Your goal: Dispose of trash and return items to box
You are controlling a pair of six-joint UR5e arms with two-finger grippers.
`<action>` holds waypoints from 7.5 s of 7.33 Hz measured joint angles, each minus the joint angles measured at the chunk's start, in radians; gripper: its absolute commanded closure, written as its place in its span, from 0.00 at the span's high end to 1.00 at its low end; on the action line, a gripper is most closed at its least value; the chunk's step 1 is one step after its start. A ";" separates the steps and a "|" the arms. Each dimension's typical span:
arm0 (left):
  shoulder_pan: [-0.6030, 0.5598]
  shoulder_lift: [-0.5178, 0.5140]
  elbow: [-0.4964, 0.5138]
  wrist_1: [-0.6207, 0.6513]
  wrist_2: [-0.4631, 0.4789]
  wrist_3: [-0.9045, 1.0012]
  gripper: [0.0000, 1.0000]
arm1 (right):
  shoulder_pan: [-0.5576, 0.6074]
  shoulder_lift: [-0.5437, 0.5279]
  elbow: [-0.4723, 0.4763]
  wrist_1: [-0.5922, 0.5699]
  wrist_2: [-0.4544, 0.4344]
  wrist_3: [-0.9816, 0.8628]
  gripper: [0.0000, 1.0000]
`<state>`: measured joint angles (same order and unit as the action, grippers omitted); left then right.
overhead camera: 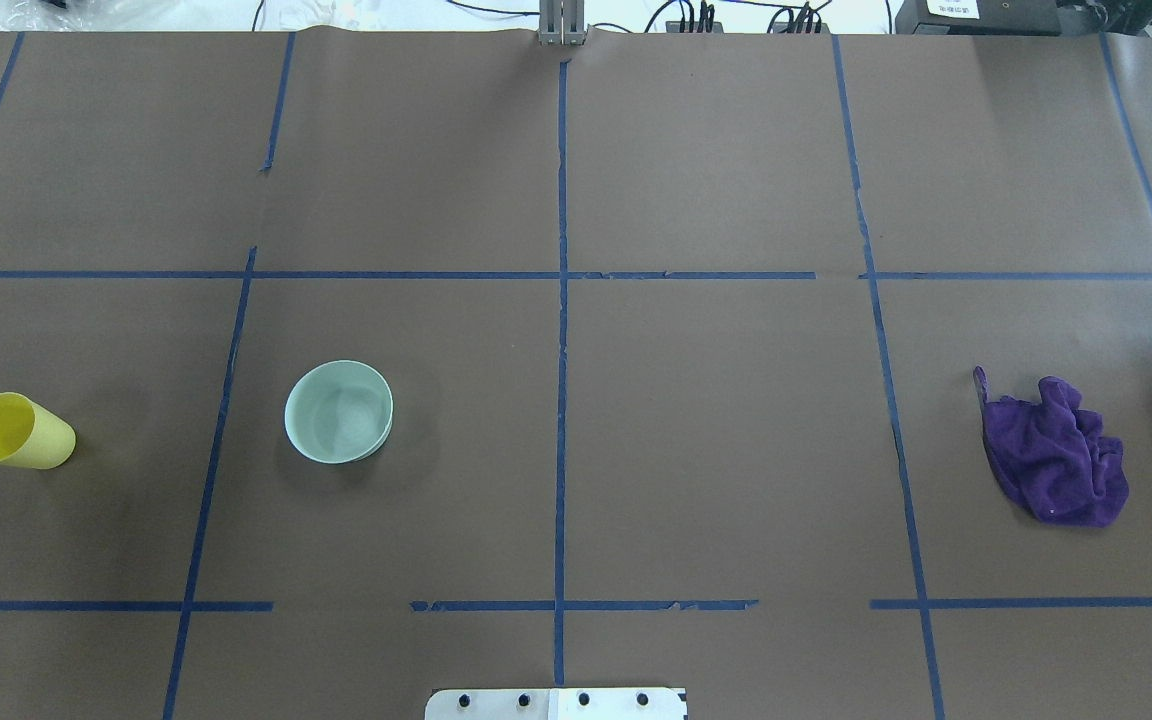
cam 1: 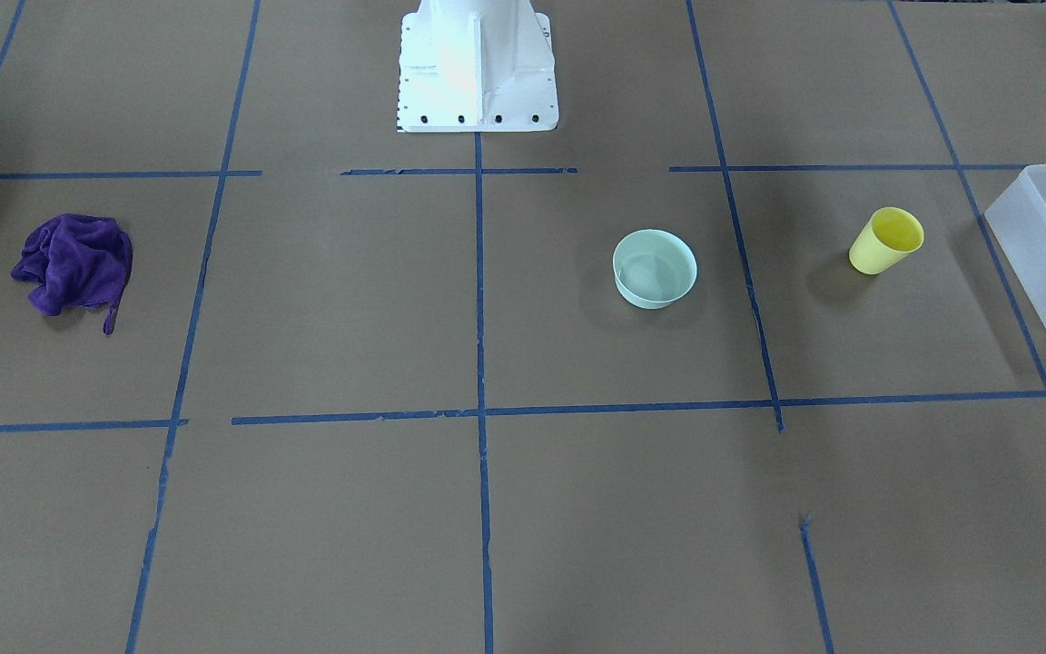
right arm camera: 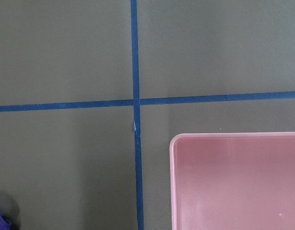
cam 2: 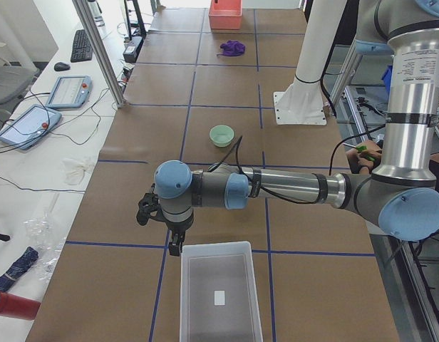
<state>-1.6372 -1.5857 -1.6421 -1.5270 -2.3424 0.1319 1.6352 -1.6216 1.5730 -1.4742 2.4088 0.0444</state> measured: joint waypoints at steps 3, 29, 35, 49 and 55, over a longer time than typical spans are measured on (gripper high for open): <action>0.018 -0.007 -0.044 -0.008 0.001 -0.003 1.00 | 0.000 0.001 0.011 0.003 0.000 -0.001 1.00; 0.713 0.276 -0.092 -0.857 0.183 -1.111 0.44 | -0.002 -0.007 0.048 0.000 0.006 0.003 1.00; 0.722 0.275 -0.127 -0.853 0.187 -1.136 0.00 | -0.006 0.003 0.068 0.003 0.007 0.006 1.00; 0.188 -0.092 -0.344 0.111 0.158 -0.314 0.00 | -0.614 -0.257 0.185 0.751 -0.160 0.817 1.00; 0.078 -0.140 -0.232 0.144 0.204 -0.066 0.00 | -0.832 -0.221 0.179 0.760 -0.322 0.903 0.41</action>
<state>-1.5594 -1.7255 -1.8738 -1.3834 -2.1385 0.0662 0.8035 -1.8430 1.7516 -0.7143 2.0863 0.9478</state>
